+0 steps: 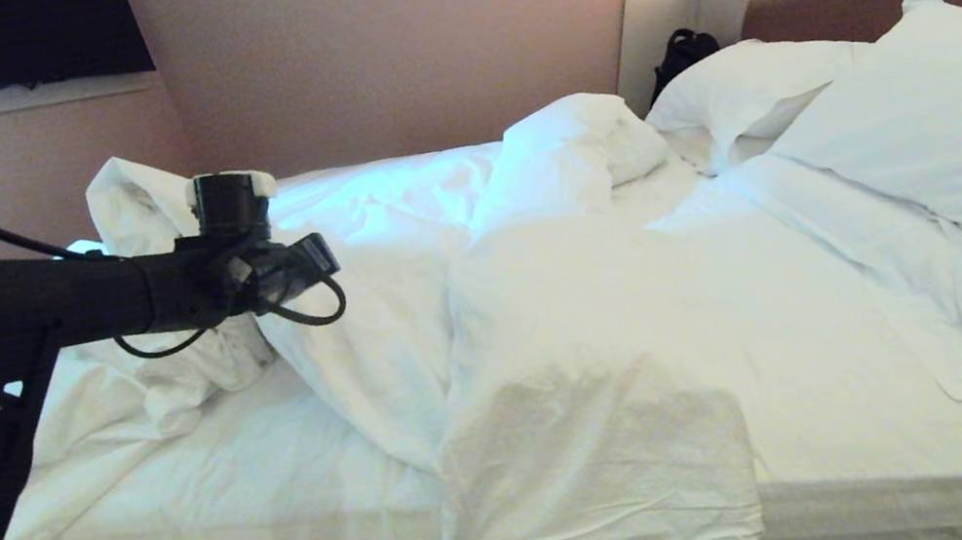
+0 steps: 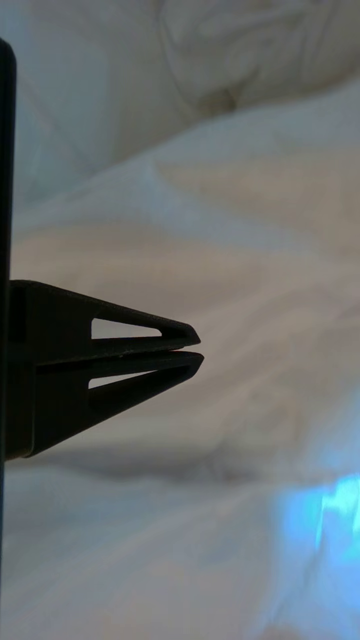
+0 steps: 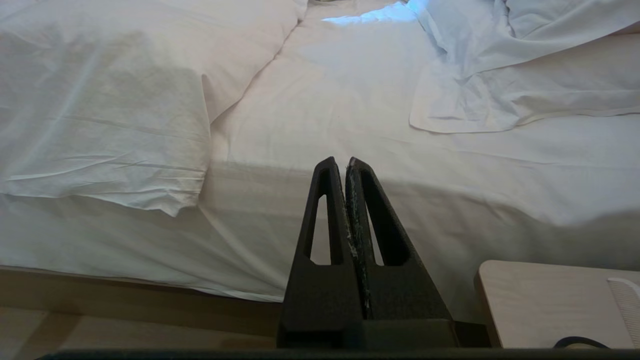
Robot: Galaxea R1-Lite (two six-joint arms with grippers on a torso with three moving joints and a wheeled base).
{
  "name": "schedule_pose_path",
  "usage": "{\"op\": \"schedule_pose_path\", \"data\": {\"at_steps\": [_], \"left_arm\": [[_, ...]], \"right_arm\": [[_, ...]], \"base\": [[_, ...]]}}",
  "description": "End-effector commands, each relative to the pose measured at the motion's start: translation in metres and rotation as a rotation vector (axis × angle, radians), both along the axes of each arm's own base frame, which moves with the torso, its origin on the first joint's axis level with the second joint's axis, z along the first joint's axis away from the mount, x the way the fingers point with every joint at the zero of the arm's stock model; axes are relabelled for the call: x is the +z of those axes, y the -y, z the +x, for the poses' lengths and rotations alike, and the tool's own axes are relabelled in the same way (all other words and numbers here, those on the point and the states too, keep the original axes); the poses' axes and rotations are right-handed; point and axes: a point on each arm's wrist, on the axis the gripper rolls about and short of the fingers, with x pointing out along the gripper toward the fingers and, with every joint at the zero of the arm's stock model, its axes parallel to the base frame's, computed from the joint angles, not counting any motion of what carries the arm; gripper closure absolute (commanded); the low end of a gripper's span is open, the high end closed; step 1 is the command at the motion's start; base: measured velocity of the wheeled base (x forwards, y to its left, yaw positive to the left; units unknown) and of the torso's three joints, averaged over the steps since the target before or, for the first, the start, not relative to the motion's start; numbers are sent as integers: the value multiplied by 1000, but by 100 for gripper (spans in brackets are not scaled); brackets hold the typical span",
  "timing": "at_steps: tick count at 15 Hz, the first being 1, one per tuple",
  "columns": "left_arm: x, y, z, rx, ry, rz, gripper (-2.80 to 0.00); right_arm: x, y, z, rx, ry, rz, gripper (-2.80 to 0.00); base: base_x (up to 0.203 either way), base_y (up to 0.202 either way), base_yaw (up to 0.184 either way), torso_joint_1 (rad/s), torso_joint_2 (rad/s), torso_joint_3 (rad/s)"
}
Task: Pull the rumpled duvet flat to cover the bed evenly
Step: Flatten the corners of the folded blanket
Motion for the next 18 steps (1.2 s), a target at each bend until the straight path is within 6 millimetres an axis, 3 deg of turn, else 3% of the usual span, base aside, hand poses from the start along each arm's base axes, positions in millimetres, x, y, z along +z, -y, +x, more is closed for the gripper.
{"op": "schedule_pose_path", "data": {"at_steps": [1, 5, 6, 11, 15, 18], "left_arm": [[-17, -7, 8, 17, -35, 2, 0], [-30, -13, 20, 31, -44, 0, 0], [-31, -16, 22, 39, -42, -3, -280], [-18, -21, 15, 85, -34, -49, -280], [-34, -26, 17, 163, -77, -18, -280], [-26, -32, 16, 212, -57, 14, -280]], "right_arm": [[0, 0, 0, 1, 1, 0, 0], [0, 0, 0, 1, 1, 0, 0], [0, 0, 0, 1, 1, 0, 0], [0, 0, 0, 1, 1, 0, 0], [0, 0, 0, 1, -1, 0, 0], [0, 0, 0, 1, 1, 0, 0]], "base": [[0, 0, 0, 0, 0, 0], [0, 0, 0, 0, 0, 0], [0, 0, 0, 0, 0, 0], [0, 0, 0, 0, 0, 0], [0, 0, 0, 0, 0, 0], [0, 0, 0, 0, 0, 0]]}}
